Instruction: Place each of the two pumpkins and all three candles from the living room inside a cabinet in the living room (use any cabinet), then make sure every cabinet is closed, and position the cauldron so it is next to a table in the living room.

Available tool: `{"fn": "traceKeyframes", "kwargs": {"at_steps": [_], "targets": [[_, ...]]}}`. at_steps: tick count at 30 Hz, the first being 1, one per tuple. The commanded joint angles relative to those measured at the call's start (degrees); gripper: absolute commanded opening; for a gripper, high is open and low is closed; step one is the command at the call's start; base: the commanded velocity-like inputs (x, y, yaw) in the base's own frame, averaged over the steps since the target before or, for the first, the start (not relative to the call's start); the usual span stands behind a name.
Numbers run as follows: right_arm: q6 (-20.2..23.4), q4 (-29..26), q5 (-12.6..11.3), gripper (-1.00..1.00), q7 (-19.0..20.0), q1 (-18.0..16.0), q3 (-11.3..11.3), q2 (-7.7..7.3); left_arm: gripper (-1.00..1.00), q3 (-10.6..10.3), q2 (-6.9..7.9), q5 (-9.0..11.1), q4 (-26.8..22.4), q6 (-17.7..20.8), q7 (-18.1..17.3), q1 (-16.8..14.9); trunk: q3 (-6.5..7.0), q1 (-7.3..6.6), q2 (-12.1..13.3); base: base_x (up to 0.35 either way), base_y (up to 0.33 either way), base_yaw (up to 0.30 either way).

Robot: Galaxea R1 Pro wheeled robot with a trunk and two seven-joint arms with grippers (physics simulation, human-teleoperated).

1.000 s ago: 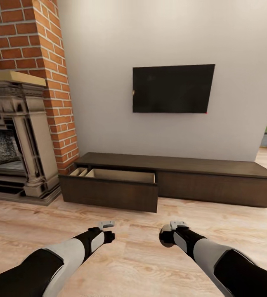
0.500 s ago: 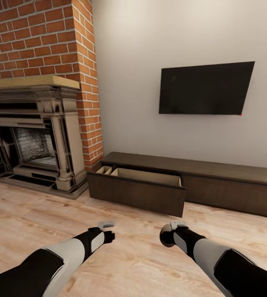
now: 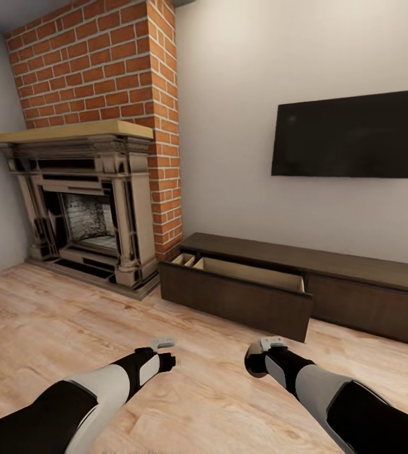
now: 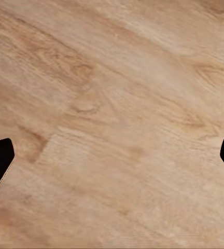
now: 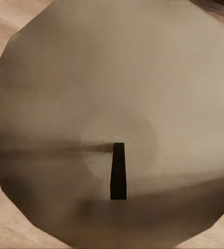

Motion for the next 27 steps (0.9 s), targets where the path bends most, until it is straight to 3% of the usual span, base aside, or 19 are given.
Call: {"fn": "traceKeyframes", "kwargs": {"at_steps": [1,9,27], "targets": [[0.21,-0.04,-0.55,-1.00,-0.21,-0.04,0.52,0.01,1.00,-0.49,-0.02,0.53,0.08,0.11,0.12,-0.07,-0.03,-0.01,-0.03,0.000,0.000,0.271],[0.21,-0.02,-0.54,-1.00,-0.21,-0.04,0.53,0.01,1.00,-0.40,0.01,0.53,0.12,0.11,0.12,-0.07,0.18,-0.01,-0.03,0.102,0.033,0.271],[0.21,-0.04,-0.55,-1.00,-0.21,-0.04,0.48,0.01,1.00,-0.40,0.06,0.54,0.07,0.11,0.12,-0.07,0.65,-0.01,-0.03,0.253,0.179,0.271]]}}
